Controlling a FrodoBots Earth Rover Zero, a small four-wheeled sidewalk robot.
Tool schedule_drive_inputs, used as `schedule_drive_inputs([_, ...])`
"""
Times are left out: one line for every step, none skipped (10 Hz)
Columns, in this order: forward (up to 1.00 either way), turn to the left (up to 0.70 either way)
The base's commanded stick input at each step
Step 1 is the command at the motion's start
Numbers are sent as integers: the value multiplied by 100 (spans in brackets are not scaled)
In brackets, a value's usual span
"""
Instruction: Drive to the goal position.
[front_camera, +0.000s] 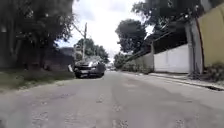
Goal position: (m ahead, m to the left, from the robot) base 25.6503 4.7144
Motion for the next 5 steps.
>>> schedule_drive_inputs([100,4])
schedule_drive_inputs([100,4])
schedule_drive_inputs([100,4])
schedule_drive_inputs([100,4])
schedule_drive_inputs([100,4])
